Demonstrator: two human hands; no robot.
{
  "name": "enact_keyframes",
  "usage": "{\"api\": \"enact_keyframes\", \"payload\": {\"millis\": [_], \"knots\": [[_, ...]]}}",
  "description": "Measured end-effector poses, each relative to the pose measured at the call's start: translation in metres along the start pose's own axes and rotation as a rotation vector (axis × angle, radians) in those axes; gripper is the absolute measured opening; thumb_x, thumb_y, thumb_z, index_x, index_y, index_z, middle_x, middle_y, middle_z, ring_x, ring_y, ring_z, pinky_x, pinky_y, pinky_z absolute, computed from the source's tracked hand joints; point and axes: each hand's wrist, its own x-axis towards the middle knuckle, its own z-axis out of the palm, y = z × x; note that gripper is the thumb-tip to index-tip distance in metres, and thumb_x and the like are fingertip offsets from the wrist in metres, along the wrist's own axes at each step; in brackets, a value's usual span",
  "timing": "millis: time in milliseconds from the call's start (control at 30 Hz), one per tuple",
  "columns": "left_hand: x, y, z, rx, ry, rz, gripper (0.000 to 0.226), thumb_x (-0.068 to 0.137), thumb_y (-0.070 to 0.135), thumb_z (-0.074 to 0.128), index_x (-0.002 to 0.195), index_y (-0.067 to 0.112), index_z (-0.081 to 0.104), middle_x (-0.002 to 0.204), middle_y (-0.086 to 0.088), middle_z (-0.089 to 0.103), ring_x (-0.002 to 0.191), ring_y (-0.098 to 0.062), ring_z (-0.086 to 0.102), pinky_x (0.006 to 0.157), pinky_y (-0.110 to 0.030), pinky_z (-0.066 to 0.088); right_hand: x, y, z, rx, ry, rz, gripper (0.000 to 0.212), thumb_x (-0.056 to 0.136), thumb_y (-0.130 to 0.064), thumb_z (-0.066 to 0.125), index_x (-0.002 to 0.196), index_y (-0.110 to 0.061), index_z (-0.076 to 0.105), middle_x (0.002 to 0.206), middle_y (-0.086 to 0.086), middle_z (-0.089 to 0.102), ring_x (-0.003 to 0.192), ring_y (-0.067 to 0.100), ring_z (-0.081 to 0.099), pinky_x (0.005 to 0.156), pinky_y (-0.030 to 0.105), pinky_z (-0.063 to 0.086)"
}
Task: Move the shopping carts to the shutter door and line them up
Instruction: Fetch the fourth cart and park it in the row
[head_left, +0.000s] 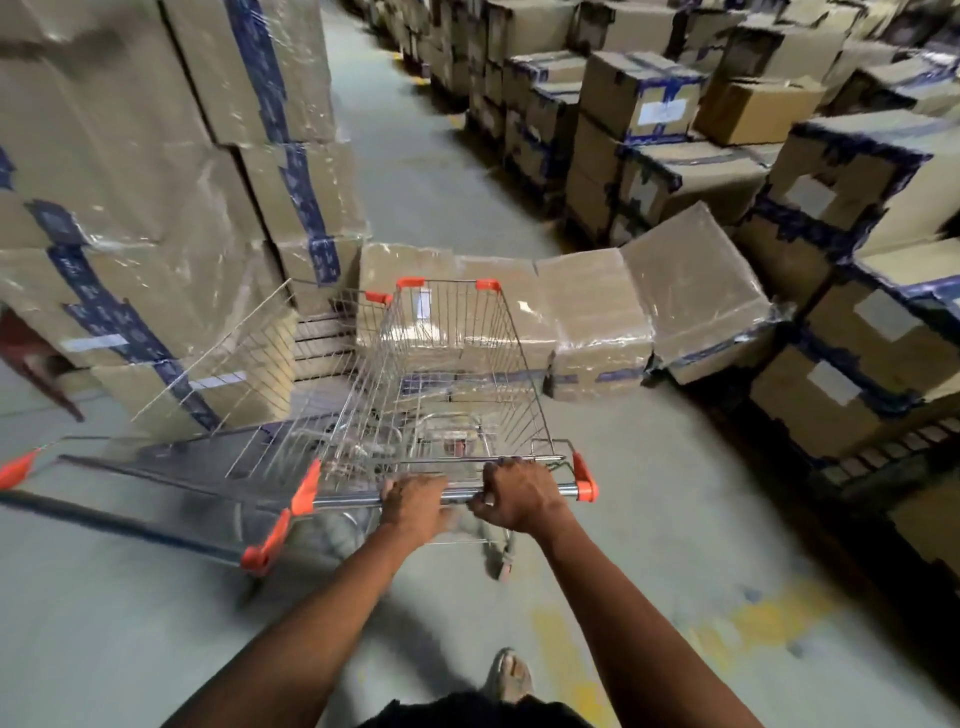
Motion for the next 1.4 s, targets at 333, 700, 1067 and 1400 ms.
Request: {"api": "enact_keyframes", "payload": {"millis": [333, 700, 1067, 1400], "knots": [[0.005, 0.027, 0.007, 0.075, 0.017, -0.171, 0.041, 0.087, 0.057, 0.054, 0.115, 0.030, 0.065, 0.109, 0.005, 0.072, 0.108, -0.021, 0.064, 0.103, -0.045, 0.039, -0.006, 0.037, 0.020, 0.025, -0.078, -0.111, 0.060, 0.098, -0.078, 0.035, 0.100, -0.025, 0.061, 0.095, 0.003, 0.073, 0.086, 0.026, 0.069, 0.068, 0.035, 0.044], [-0.056, 0.100, 0.025, 0.057, 0.016, -0.181, 0.029, 0.090, 0.044, 0.054, 0.111, 0.028, 0.065, 0.105, 0.003, 0.072, 0.107, -0.021, 0.064, 0.106, -0.044, 0.032, -0.095, 0.064, 0.031, -0.030, 0.009, -0.134, 0.070, 0.095, -0.083, 0.027, 0.100, -0.024, 0.064, 0.092, 0.004, 0.072, 0.083, 0.027, 0.069, 0.073, 0.038, 0.052], [-0.170, 0.236, 0.061, 0.162, -0.037, -0.197, 0.036, 0.089, 0.046, 0.054, 0.109, 0.021, 0.069, 0.105, -0.005, 0.074, 0.101, -0.028, 0.069, 0.100, -0.046, 0.042, -0.258, 0.117, 0.046, -0.049, 0.167, -0.198, 0.083, 0.091, -0.090, 0.024, 0.076, -0.020, 0.067, 0.063, 0.003, 0.067, 0.056, 0.028, 0.066, 0.056, 0.034, 0.052], [-0.266, 0.297, 0.086, 0.059, -0.267, -0.125, 0.047, 0.082, 0.057, 0.060, 0.092, 0.012, 0.074, 0.083, -0.009, 0.072, 0.079, -0.027, 0.068, 0.071, -0.030, 0.053, -0.384, 0.139, 0.040, -0.057, 0.182, -0.336, 0.076, 0.090, -0.089, 0.037, 0.078, -0.021, 0.069, 0.064, -0.001, 0.068, 0.058, 0.023, 0.067, 0.055, 0.030, 0.040]]}}
